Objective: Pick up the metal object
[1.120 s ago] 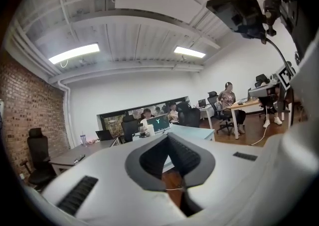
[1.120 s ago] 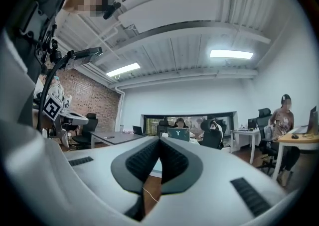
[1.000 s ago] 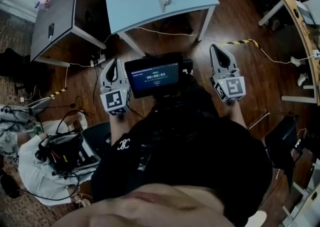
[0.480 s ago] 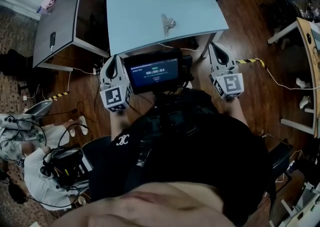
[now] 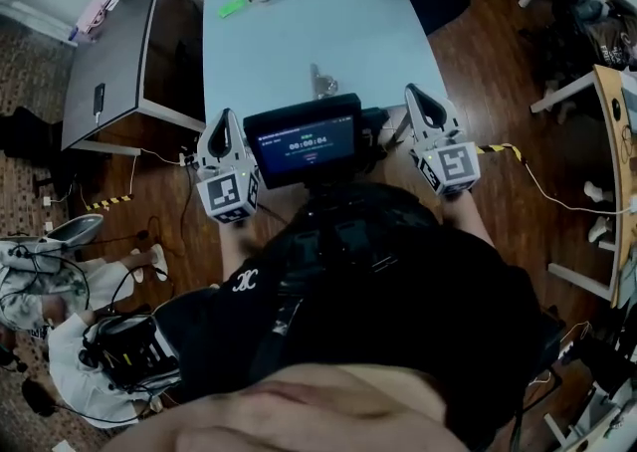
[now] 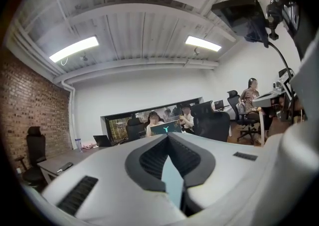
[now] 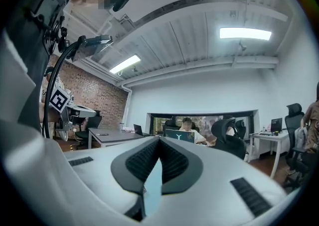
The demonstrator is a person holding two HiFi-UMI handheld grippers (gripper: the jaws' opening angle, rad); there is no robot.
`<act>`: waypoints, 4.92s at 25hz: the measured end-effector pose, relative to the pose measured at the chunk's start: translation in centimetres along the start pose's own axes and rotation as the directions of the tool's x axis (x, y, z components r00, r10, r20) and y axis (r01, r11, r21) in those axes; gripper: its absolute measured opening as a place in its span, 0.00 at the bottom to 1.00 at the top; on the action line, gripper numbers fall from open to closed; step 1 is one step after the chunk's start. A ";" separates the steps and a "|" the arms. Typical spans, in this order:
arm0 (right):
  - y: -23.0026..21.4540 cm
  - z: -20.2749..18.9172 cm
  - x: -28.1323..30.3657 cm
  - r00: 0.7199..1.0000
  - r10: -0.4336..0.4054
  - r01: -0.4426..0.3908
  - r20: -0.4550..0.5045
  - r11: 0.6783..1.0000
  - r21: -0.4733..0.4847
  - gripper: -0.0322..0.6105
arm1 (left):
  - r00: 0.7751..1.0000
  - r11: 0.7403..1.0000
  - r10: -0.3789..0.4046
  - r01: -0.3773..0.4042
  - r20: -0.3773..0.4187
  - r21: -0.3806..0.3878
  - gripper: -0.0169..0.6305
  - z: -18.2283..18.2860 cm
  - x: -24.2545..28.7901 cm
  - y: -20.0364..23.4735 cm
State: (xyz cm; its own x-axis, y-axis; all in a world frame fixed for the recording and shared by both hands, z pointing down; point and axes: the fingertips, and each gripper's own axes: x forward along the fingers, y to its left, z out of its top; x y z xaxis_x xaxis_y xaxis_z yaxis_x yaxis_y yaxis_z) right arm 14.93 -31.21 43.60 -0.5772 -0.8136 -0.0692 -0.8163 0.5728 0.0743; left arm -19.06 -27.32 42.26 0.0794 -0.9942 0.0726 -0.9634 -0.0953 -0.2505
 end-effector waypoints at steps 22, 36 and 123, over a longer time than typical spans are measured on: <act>2.3 -9.8 10.6 0.975 0.138 -0.075 -0.175 0.943 0.325 0.02 | 0.998 1.000 0.010 -0.009 -0.060 0.008 0.04 -1.5 1.3 3.4; 11.8 -23.6 19.8 0.827 0.348 -0.064 -0.441 0.839 0.541 0.28 | 0.990 0.994 0.113 -0.112 -0.081 0.008 0.04 -2.1 0.1 11.4; 14.7 4.6 -13.1 0.979 -0.201 0.200 -0.009 0.977 -0.073 0.08 | 0.990 0.989 -0.138 0.136 0.038 0.058 0.04 -0.8 -13.6 2.0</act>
State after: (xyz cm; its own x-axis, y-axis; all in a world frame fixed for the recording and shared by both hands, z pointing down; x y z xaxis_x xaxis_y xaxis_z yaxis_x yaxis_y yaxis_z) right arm 10.37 -11.65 41.01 -0.4008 -0.9132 -0.0735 -0.9116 0.3895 0.1317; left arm -22.27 -13.91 41.54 0.2212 -0.9727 0.0702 -0.9273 -0.2321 -0.2938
